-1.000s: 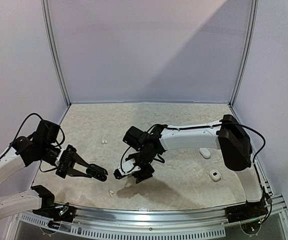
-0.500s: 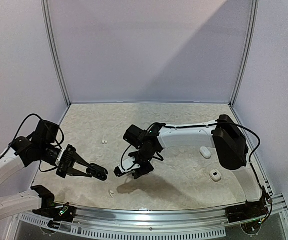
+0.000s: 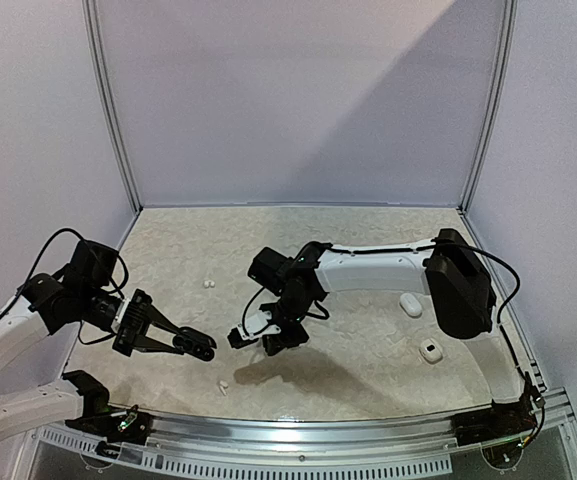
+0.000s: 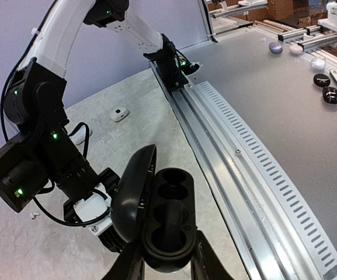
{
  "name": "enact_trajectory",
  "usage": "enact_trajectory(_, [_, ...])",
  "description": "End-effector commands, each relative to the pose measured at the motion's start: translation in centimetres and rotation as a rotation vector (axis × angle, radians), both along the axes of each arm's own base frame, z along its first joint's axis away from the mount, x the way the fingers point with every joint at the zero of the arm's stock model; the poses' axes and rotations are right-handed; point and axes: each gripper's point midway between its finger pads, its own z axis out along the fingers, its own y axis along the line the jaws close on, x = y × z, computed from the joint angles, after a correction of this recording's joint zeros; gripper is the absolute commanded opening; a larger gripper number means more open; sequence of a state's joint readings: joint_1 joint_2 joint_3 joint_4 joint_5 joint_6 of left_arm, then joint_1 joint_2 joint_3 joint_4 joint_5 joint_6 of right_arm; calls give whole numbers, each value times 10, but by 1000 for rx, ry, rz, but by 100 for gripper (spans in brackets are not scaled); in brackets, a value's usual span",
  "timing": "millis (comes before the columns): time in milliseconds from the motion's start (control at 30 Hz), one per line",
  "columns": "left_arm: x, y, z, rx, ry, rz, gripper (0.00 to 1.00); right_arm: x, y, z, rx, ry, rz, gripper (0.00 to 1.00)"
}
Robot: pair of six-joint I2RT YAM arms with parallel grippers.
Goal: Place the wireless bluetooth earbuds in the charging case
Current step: Rotate the right earbud at the center of the board.
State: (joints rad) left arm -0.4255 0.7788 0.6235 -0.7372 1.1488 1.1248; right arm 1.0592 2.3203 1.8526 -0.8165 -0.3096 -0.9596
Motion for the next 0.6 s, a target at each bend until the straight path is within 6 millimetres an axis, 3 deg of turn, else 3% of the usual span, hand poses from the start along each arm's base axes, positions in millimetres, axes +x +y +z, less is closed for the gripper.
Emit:
enact_trajectory(0, [0, -1, 4, -3, -11, -3, 0, -1, -1, -4, -19, 78, -106, 18])
enact_trajectory(200, [10, -3, 2, 5, 35, 59, 0, 23, 3, 11, 57, 79, -387, 14])
enact_trajectory(300, [16, -5, 1, 5, 45, 91, 0, 42, -5, 23, 90, 76, -607, 14])
enact_trajectory(400, [18, -5, 1, 4, 48, 105, 0, 61, -27, 25, 80, 61, -851, 14])
enact_trajectory(567, [20, -6, 1, -1, 53, 109, 0, 81, -85, 25, 39, 12, -1271, 14])
